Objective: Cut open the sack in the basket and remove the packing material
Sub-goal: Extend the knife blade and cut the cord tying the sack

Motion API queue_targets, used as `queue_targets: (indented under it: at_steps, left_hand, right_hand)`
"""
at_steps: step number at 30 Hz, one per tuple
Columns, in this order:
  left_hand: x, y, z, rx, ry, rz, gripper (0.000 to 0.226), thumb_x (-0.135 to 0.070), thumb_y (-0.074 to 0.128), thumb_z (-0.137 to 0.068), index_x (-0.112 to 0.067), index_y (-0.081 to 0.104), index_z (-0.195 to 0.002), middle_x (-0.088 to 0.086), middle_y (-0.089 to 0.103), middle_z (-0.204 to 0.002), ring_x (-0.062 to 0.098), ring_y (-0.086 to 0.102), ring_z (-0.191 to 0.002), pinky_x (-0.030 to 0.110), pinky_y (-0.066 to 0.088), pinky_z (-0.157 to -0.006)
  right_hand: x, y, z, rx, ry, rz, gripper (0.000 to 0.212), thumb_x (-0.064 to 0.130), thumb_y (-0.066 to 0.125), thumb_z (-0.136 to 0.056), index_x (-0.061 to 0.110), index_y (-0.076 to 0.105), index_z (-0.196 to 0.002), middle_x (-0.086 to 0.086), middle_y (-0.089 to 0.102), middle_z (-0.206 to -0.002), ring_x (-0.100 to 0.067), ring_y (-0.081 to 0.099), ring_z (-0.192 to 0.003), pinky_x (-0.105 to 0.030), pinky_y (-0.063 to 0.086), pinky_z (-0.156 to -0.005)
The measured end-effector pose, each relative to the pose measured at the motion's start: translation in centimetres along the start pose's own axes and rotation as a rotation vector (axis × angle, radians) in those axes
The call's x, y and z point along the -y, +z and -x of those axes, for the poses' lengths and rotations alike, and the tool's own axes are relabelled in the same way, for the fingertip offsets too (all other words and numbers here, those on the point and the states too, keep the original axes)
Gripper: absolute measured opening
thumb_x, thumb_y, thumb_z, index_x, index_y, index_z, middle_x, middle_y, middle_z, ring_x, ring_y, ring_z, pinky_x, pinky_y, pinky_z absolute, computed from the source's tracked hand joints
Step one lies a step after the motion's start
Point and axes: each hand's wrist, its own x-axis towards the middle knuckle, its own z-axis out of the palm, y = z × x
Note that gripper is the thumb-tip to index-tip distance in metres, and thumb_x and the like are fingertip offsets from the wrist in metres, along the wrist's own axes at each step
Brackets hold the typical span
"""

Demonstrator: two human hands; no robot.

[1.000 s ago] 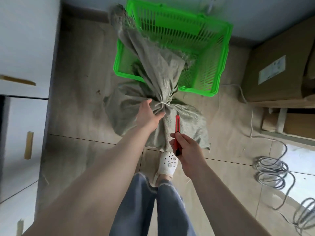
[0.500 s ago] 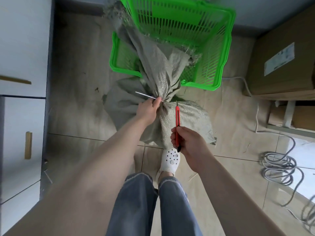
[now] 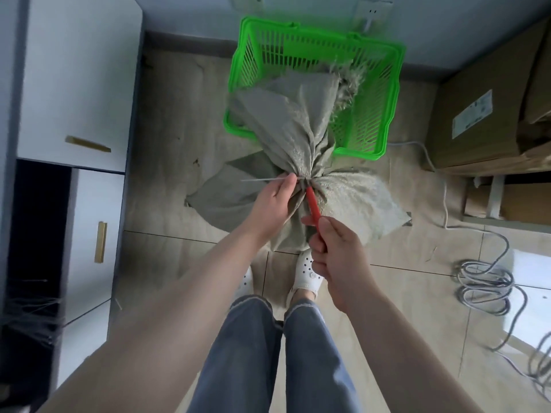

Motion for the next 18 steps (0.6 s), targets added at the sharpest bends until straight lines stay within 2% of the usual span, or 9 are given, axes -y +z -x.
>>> queue_targets:
  at_steps: [3, 6, 10, 13, 18]
  left_hand:
    - [-1.5, -0.2, 1.9, -0.07, 0.068, -0.012, 0.039, -0.026, 0.035, -0.105, -0.003, 0.056, -0.082, -0.001, 0.055, -0.074, 0.011, 0.05, -0.072, 0.019, 0.037, -0.069]
    - [-2.5, -0.4, 3.5, -0.122, 0.06, -0.039, 0.04, -0.026, 0.035, -0.105, 0.004, 0.058, -0.091, 0.008, 0.057, -0.082, 0.015, 0.051, -0.076, 0.012, 0.037, -0.067]
    - [-3.4, -0.6, 5.1, -0.141, 0.048, -0.042, 0.045, -0.032, 0.032, -0.105, 0.003, 0.058, -0.095, 0.018, 0.062, -0.088, 0.027, 0.056, -0.083, 0.034, 0.042, -0.079]
    - [-3.8, -0.8, 5.7, -0.154, 0.051, -0.039, 0.044, -0.035, 0.03, -0.105, -0.002, 0.058, -0.092, 0.012, 0.06, -0.083, 0.024, 0.056, -0.078, 0.035, 0.043, -0.076]
    - [-4.1, -1.2, 6.0, -0.169, 0.087, -0.056, 0.039, -0.033, 0.03, -0.105, -0.021, 0.044, -0.072, -0.005, 0.044, -0.066, 0.008, 0.04, -0.06, 0.019, 0.032, -0.058]
  right_hand:
    - [1.0, 0.3, 2.0, 0.034, 0.067, -0.118, 0.032, 0.019, 0.036, -0.106, 0.007, 0.065, -0.102, 0.004, 0.032, -0.055, -0.006, 0.022, -0.042, -0.017, 0.018, -0.038]
    - [1.9, 0.2, 3.6, 0.072, 0.148, -0.199, 0.031, 0.02, 0.036, -0.105, 0.006, 0.064, -0.105, 0.005, 0.033, -0.052, -0.005, 0.021, -0.041, -0.015, 0.017, -0.034]
    - [2.6, 0.2, 5.1, 0.1, 0.188, -0.231, 0.031, 0.021, 0.038, -0.104, 0.004, 0.064, -0.109, 0.005, 0.035, -0.052, -0.004, 0.022, -0.04, -0.014, 0.019, -0.032]
    - [2.9, 0.3, 5.8, 0.113, 0.214, -0.263, 0.032, 0.022, 0.038, -0.104, 0.004, 0.064, -0.108, 0.005, 0.035, -0.053, -0.004, 0.023, -0.039, -0.014, 0.02, -0.03]
    - [3.5, 0.6, 6.0, 0.14, 0.288, -0.34, 0.031, 0.025, 0.039, -0.104, 0.006, 0.064, -0.103, 0.006, 0.034, -0.052, -0.002, 0.022, -0.037, -0.013, 0.019, -0.029]
